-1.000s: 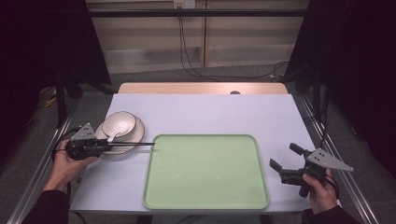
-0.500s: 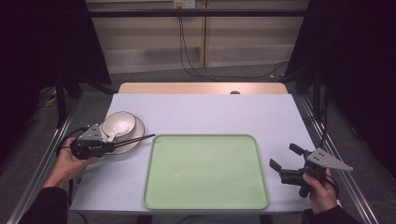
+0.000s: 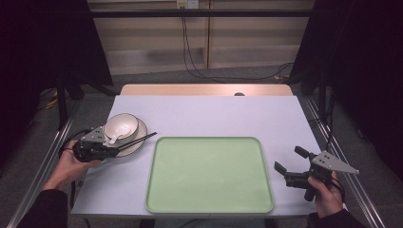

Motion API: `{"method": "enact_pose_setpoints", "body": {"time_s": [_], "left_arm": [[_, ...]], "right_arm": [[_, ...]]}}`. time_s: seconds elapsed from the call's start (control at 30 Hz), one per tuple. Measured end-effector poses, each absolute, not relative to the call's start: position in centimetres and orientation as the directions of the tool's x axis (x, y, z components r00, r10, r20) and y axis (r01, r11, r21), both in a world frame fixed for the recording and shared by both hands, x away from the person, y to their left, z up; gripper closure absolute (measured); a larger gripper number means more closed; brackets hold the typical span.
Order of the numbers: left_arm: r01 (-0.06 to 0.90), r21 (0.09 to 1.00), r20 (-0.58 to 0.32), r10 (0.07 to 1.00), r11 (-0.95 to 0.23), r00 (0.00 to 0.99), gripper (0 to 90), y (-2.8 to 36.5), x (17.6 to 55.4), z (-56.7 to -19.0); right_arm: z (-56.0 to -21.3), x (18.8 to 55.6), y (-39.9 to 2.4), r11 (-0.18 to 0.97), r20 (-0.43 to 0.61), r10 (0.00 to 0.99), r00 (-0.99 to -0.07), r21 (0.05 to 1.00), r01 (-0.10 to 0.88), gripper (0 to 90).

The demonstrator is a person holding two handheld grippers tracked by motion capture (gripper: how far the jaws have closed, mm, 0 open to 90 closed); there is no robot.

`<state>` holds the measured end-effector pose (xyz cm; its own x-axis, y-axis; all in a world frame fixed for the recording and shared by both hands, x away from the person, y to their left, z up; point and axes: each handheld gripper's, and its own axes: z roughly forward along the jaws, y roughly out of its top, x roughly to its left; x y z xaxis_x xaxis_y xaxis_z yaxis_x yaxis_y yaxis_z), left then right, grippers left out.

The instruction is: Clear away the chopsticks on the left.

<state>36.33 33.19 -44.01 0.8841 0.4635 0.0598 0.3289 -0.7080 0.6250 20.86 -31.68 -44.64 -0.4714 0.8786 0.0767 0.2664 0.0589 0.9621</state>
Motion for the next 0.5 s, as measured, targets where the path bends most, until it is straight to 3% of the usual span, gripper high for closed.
{"method": "enact_pose_setpoints", "body": {"time_s": [0.5], "left_arm": [[0.397, 0.686, -0.012, 0.536, -0.610, 0.844, 86.1, 33.1, 34.3, -41.9]], "right_arm": [[-44.5, 20.8, -31.5, 0.058, 0.068, 0.874, -0.480, 0.968, 0.243, 1.4]]}}
